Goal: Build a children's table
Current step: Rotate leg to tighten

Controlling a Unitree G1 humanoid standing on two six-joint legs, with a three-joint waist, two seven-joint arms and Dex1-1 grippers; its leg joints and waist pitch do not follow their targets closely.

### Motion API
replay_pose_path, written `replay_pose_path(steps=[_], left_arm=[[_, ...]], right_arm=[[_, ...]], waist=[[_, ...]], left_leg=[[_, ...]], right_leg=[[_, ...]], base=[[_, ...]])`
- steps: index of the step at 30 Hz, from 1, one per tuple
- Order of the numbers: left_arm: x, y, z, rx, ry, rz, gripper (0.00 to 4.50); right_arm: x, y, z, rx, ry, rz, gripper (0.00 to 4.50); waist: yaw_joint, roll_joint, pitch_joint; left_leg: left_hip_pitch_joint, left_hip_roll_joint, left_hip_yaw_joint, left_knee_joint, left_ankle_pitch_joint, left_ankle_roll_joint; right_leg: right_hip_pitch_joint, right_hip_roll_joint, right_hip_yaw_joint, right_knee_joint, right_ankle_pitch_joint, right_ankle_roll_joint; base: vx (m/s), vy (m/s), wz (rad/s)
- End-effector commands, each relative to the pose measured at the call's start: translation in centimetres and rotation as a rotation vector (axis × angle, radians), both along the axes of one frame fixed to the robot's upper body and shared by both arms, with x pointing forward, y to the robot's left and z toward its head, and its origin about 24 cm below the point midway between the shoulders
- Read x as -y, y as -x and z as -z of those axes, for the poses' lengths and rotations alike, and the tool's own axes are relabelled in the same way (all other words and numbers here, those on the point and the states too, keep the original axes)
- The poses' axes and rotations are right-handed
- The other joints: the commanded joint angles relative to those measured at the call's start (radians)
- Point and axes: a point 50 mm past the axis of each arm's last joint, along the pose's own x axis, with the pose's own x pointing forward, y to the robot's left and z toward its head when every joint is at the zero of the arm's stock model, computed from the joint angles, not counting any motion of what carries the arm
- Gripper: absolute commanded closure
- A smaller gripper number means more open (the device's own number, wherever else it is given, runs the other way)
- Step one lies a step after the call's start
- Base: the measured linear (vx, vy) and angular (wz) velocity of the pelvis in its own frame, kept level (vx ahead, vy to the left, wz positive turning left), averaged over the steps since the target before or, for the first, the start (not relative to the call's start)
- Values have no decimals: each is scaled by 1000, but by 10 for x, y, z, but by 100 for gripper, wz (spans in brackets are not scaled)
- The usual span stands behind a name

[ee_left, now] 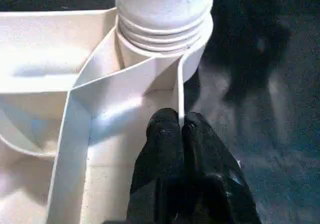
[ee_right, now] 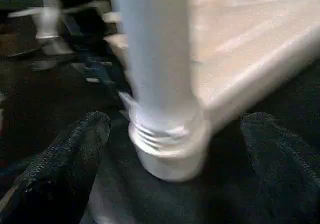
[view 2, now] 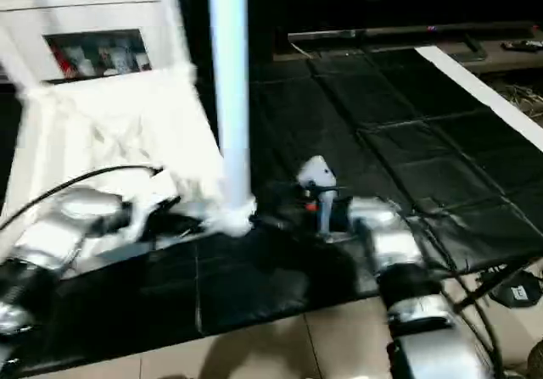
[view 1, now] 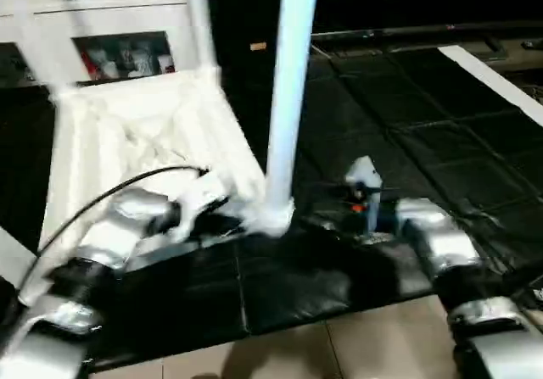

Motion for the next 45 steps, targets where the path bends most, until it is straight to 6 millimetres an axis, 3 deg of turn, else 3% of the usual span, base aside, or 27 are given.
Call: replay_pose_path(steps=[1, 5, 6, 7, 10, 14, 15, 33, 40, 44, 45], left_arm=[[10, 10, 6, -35, -37, 144, 450], [11, 14, 5, -58, -42, 208, 450], [11, 16, 5, -64, -49, 233, 450], [12, 16, 5, -68, -52, 247, 450], [15, 20, 5, -80, -56, 296, 450], [19, 21, 6, -78, -54, 326, 450], [19, 20, 6, -77, -56, 330, 450], [15, 21, 9, -80, -75, 334, 450], [15, 16, 11, -80, -71, 246, 450], [25, 8, 10, -54, 4, 110, 450], [26, 7, 10, -50, 11, 91, 450]], right_arm=[[-9, -2, -10, 4, -22, -82, 1], [-19, -2, -9, -4, -9, -155, 1], [-23, -1, -9, -13, -11, -176, 1], [-24, -1, -9, -19, -12, -188, 1], [-31, 0, -7, -44, -4, -233, 1], [-36, 1, -5, -74, 2, -279, 27], [-38, 1, -5, -83, 0, -290, 53], [-46, 6, -2, -126, -20, -370, 205], [-45, 9, 0, -135, -43, -366, 222], [-45, 11, 7, -96, -46, -211, 223], [-46, 11, 8, -92, -42, -183, 228]], waist=[[1, 13, -72], [13, 12, -73], [16, 12, -74], [17, 6, -75], [22, 6, -76], [28, 6, -74], [31, 4, -74], [33, 6, -78], [31, 6, -76], [33, 8, -71], [30, 6, -67]], left_leg=[[1, 19, 10, -52, -164, 65], [9, 23, 12, -53, -169, 46], [7, 23, 12, -53, -157, 47], [5, 23, 13, -54, -150, 49], [3, 23, 12, -52, -132, 51], [5, 23, 13, -53, -148, 45], [5, 24, 14, -53, -147, 42], [3, 23, 12, -50, -135, 38], [4, 23, 13, -50, -153, 33], [9, 24, 14, -53, -170, 21], [5, 20, 12, -57, -205, 10]], right_leg=[[63, -71, 43, -62, -81, -264], [57, -72, 46, -59, -88, -268], [58, -72, 46, -55, -72, -268], [60, -71, 45, -55, -64, -267], [60, -74, 45, -52, -50, -264], [58, -75, 46, -56, -91, -253], [57, -75, 47, -55, -100, -246], [58, -75, 45, -50, -82, -243], [57, -73, 47, -53, -100, -242], [55, -73, 50, -59, -134, -226], [58, -73, 48, -66, -205, -209]], base=[[0, 0, 0], [0, 0, 0], [0, 0, 0], [0, 0, 0], [0, 0, 0], [0, 0, 0], [0, 0, 0], [0, 0, 0], [0, 0, 0], [0, 0, 0], [0, 0, 0]])
